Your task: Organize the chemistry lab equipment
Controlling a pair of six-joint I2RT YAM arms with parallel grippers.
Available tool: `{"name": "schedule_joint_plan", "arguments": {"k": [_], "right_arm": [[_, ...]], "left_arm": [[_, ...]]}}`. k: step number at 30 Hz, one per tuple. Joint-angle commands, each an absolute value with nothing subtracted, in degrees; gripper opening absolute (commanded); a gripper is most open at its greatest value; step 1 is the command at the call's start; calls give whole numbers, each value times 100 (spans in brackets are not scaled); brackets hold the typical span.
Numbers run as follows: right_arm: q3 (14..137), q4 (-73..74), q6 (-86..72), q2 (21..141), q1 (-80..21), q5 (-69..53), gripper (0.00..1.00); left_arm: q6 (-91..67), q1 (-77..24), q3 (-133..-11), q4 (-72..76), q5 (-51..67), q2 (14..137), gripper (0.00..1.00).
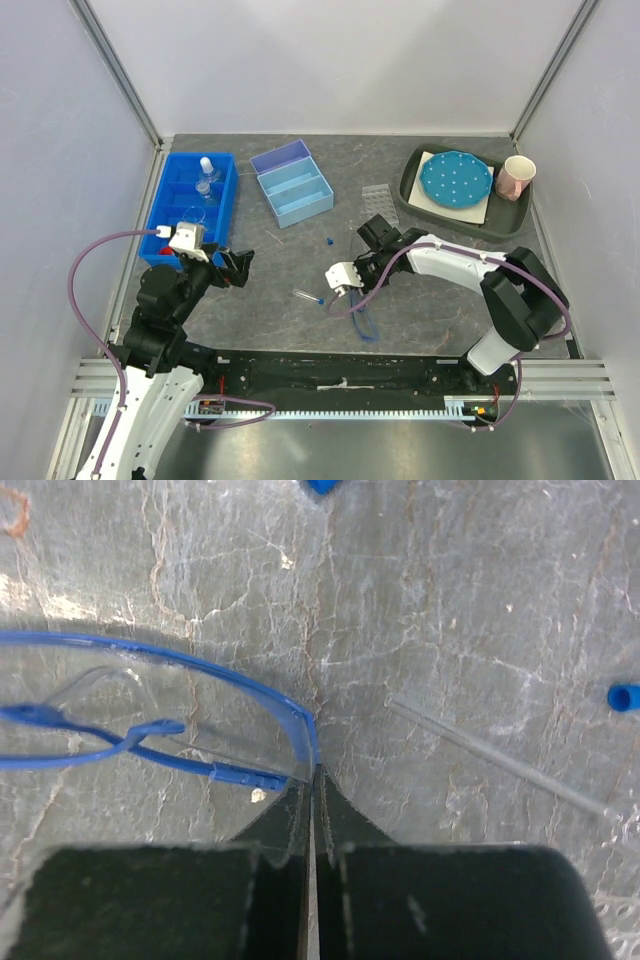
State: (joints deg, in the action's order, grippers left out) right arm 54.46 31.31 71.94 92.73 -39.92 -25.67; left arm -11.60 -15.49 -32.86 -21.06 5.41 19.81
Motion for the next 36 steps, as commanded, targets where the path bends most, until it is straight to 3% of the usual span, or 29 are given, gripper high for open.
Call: {"name": "schedule_joint_plan", "arguments": {"k": [1, 11, 27, 36], "right_arm": [[5659, 3032, 6023, 8807, -4017, -2427, 1], [7829, 3243, 3666, 9113, -4008, -661, 0], [12574, 2681, 2523, 12672, -4008, 1905, 2], [13324, 2110, 2514, 13737, -4017, 2557, 5]], "left_arm": [[-1019, -1538, -3313, -2092, 361, 1907, 99], [-1125, -1538, -3349, -2303, -790, 1582, 99], [-1134, -1538, -3331, -2329, -1055, 1512, 99], [-1125, -1538, -3331, -2329, -958, 1617, 99]]}}
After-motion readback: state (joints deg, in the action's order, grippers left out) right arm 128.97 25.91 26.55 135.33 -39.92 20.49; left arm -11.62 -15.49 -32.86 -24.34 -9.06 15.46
